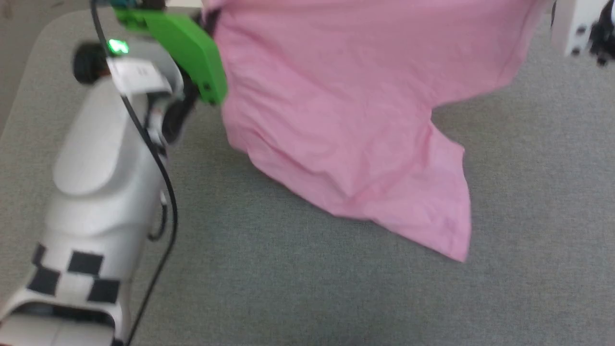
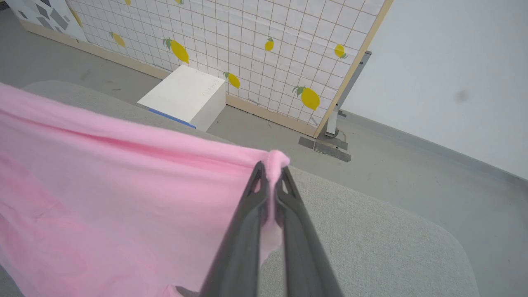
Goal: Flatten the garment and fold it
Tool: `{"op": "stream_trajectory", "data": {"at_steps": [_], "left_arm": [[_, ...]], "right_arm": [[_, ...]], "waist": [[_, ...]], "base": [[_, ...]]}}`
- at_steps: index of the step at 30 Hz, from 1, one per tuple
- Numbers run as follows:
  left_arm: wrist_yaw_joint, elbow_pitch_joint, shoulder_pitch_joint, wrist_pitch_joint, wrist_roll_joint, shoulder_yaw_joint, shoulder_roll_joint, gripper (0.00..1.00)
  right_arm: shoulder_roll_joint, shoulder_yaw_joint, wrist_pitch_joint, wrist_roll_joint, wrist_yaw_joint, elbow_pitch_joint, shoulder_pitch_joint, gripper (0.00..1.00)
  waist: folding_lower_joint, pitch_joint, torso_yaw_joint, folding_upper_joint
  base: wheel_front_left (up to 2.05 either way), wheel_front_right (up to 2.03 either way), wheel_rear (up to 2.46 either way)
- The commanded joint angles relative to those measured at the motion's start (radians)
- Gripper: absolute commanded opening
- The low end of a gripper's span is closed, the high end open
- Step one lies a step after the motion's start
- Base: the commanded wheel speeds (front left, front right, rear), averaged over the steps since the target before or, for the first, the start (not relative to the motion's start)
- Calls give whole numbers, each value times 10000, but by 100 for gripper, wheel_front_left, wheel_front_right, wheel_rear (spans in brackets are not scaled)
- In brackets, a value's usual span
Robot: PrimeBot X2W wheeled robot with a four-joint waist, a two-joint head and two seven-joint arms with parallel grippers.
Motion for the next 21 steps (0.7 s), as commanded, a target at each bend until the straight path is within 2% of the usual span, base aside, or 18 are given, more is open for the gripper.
{"op": "stream_trajectory", "data": {"at_steps": [1, 7, 11, 18, 19, 21], "left_arm": [[17, 213, -494, -28, 126, 87, 156, 0], [372, 1408, -2850, -222, 350, 416, 178, 0], [386, 1773, -4221, -749, 629, 391, 127, 0], [145, 2225, -5830, -2517, 1027, 395, 192, 0], [-17, 2538, -5890, -3165, 992, 410, 126, 0], [-168, 2781, -5814, -3538, 926, 421, 93, 0]], "right_arm": [[113, -14, -153, -216, -13, 226, -471, 0], [842, -860, -1240, -1179, -13, 1476, -2817, 0], [1326, -1529, -2122, -1966, -13, 1998, -4187, 0], [2063, -2460, -4178, -3271, -13, 2692, -6039, 0], [2256, -2459, -4513, -3347, -13, 3080, -6282, 0], [2313, -2270, -4624, -3204, -13, 3300, -6311, 0]], "waist": [[0, 218, -105, 0], [0, 1044, -194, 0], [0, 1603, -199, 0], [0, 2497, -229, 0], [0, 2707, -170, 0], [0, 2833, -127, 0]], "base": [[0, 0, 0], [0, 0, 0], [0, 0, 0], [0, 0, 0], [0, 0, 0], [0, 0, 0]]}}
